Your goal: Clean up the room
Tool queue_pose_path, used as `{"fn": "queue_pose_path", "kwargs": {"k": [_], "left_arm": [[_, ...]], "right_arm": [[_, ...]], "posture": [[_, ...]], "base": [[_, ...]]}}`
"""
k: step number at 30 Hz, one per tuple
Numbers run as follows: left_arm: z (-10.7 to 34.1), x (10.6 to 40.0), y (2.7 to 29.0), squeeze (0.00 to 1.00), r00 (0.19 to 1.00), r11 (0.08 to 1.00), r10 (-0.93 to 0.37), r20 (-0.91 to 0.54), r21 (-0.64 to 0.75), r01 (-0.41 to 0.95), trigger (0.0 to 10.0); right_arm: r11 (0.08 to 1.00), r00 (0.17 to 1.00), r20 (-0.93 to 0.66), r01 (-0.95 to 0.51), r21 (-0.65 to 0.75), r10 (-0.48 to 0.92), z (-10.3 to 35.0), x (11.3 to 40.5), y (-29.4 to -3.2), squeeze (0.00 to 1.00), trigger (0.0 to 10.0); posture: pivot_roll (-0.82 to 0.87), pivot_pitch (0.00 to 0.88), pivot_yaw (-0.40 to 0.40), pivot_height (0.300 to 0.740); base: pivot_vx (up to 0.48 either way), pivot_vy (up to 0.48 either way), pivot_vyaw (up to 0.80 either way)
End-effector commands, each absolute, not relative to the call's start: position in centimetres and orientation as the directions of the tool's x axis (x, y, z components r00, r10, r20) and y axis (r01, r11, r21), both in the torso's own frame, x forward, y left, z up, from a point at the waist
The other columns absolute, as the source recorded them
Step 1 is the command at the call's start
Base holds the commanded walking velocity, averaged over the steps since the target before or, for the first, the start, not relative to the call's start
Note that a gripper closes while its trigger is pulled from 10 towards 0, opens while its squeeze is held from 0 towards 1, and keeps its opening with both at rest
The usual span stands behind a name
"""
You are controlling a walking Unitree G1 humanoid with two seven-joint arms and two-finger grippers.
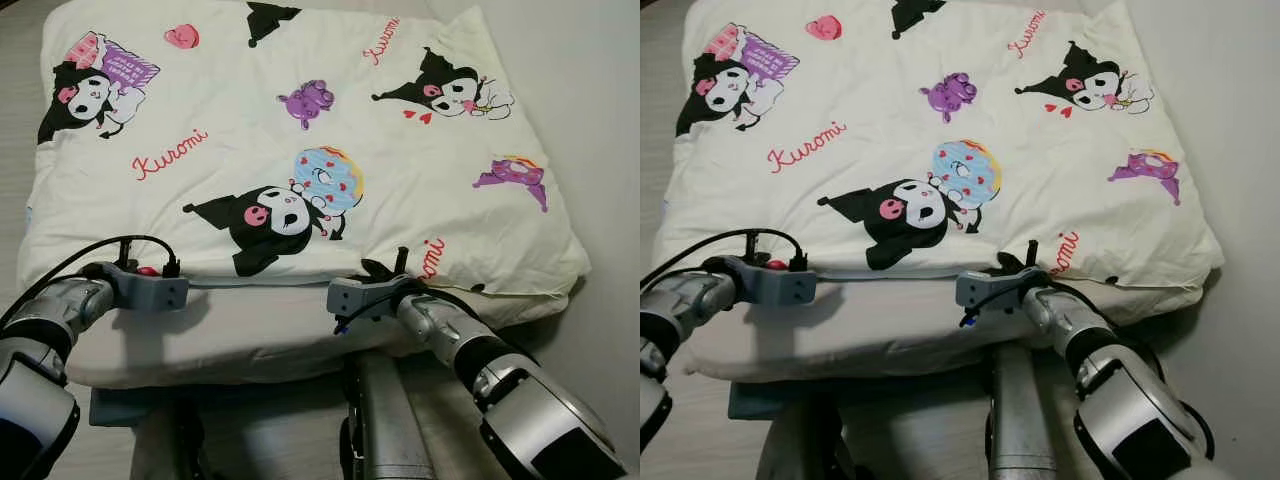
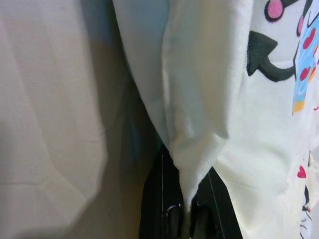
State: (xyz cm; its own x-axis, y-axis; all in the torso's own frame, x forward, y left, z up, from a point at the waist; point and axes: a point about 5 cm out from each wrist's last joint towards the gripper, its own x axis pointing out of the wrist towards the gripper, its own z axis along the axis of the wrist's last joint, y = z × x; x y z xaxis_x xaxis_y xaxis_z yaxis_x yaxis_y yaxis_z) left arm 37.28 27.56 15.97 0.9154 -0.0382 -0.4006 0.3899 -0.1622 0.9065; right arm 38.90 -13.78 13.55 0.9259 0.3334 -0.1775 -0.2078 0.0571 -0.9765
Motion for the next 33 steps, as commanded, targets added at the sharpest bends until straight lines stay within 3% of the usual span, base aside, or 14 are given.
{"fn": "queue_pose_path", "kwargs": {"k": [1,5,13,16,19,21,26,27,28,31,33], "left_arm": [[14.5,35.9,29.2,0.00,0.848,-0.160,0.004,-0.530,0.837,0.524,0.0],[14.6,35.8,29.1,0.00,0.809,-0.166,-0.008,-0.587,0.799,0.578,0.0],[14.7,35.3,27.9,0.00,0.647,-0.066,-0.142,-0.749,0.659,0.749,0.0],[14.3,34.6,27.2,0.00,0.519,-0.048,-0.234,-0.822,0.543,0.838,0.0],[14.1,34.3,27.0,0.00,0.474,-0.055,-0.256,-0.842,0.502,0.863,0.0],[13.6,33.5,26.5,0.00,0.345,-0.074,-0.302,-0.889,0.382,0.921,0.0],[13.4,32.9,26.3,0.00,0.250,-0.101,-0.320,-0.914,0.295,0.950,0.0],[13.3,32.4,26.4,0.00,0.188,-0.123,-0.316,-0.930,0.237,0.964,0.0],[13.3,32.4,26.4,0.00,0.188,-0.123,-0.316,-0.930,0.237,0.964,0.0],[13.2,30.5,26.5,0.00,0.027,-0.169,-0.320,-0.947,0.085,0.982,0.0],[13.3,29.9,26.5,0.00,-0.014,-0.181,-0.319,-0.948,0.047,0.982,0.0]], "right_arm": [[0.033,0.909,-0.200,-0.227,-0.973,0.366,13.5,38.8,-13.7,0.00,10.0],[0.026,0.899,-0.214,-0.242,-0.970,0.383,13.5,38.7,-13.8,0.00,10.0],[0.023,0.879,-0.248,-0.281,-0.959,0.408,13.5,38.4,-14.5,0.00,10.0],[0.020,0.876,-0.262,-0.295,-0.955,0.405,13.2,38.3,-14.8,0.00,10.0],[0.020,0.875,-0.265,-0.298,-0.954,0.404,13.2,38.3,-14.9,0.00,10.0],[0.022,0.873,-0.270,-0.305,-0.952,0.406,13.2,38.2,-15.1,0.00,10.0],[0.026,0.866,-0.279,-0.317,-0.948,0.414,13.2,38.2,-15.1,0.00,10.0],[0.026,0.859,-0.287,-0.328,-0.944,0.423,13.2,38.2,-15.1,0.00,10.0],[0.026,0.859,-0.287,-0.328,-0.944,0.423,13.2,38.2,-15.1,0.00,10.0],[0.018,0.842,-0.305,-0.349,-0.937,0.445,13.0,37.9,-15.1,0.00,10.0],[0.015,0.838,-0.310,-0.354,-0.935,0.449,12.9,37.8,-15.1,0.00,10.0]], "posture": [[-0.04,0.440,-0.014,0.537],[-0.04,0.438,-0.013,0.537],[-0.02,0.430,-0.004,0.537],[-0.02,0.427,0.000,0.537],[-0.02,0.427,0.001,0.537],[-0.02,0.426,0.004,0.537],[-0.01,0.425,0.008,0.537],[-0.02,0.426,0.007,0.537],[-0.02,0.426,0.007,0.537],[-0.02,0.427,0.009,0.537],[-0.01,0.427,0.008,0.537]], "base": [[0.000,0.000,0.00],[0.000,0.000,0.00],[0.000,0.000,0.00],[0.000,0.000,0.00],[0.000,0.000,0.00],[0.000,0.000,0.00],[0.000,0.000,0.00],[0.000,0.000,0.00],[0.000,0.000,0.00],[0.000,0.000,0.00],[0.000,0.000,0.00]]}}
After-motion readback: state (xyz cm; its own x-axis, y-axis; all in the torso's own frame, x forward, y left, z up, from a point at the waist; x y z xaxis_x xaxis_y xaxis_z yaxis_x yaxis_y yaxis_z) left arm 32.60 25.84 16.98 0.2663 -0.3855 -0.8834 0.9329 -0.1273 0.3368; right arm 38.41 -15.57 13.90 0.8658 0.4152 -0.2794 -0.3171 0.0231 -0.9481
